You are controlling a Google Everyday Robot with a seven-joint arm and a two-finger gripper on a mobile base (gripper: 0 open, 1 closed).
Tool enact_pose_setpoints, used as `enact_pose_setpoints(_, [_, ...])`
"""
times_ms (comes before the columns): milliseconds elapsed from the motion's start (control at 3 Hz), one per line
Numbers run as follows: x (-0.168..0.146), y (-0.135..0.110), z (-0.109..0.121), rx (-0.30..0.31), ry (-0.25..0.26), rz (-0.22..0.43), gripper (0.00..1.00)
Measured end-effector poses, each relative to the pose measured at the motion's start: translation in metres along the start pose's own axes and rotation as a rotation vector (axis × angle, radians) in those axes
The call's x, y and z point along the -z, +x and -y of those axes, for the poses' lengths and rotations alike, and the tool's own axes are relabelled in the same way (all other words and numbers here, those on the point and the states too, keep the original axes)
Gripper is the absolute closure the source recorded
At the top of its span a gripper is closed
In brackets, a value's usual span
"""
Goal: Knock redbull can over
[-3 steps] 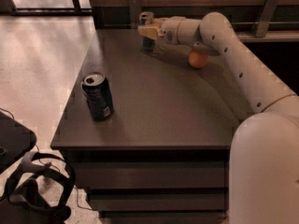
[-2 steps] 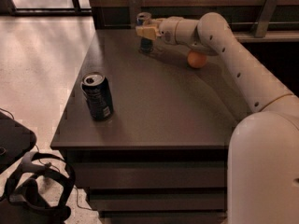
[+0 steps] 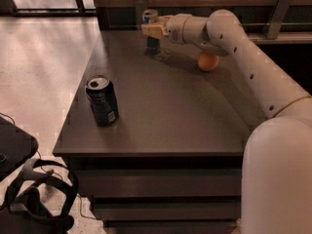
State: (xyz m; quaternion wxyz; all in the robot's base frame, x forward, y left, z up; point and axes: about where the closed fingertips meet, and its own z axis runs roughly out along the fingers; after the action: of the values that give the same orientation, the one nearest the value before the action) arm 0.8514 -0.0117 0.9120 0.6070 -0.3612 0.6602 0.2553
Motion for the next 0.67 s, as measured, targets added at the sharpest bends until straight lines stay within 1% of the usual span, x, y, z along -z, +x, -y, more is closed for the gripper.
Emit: enact_pose_setpoints(667, [0.02, -0.051, -0.006, 0.118, 0.042, 0.006, 1.0])
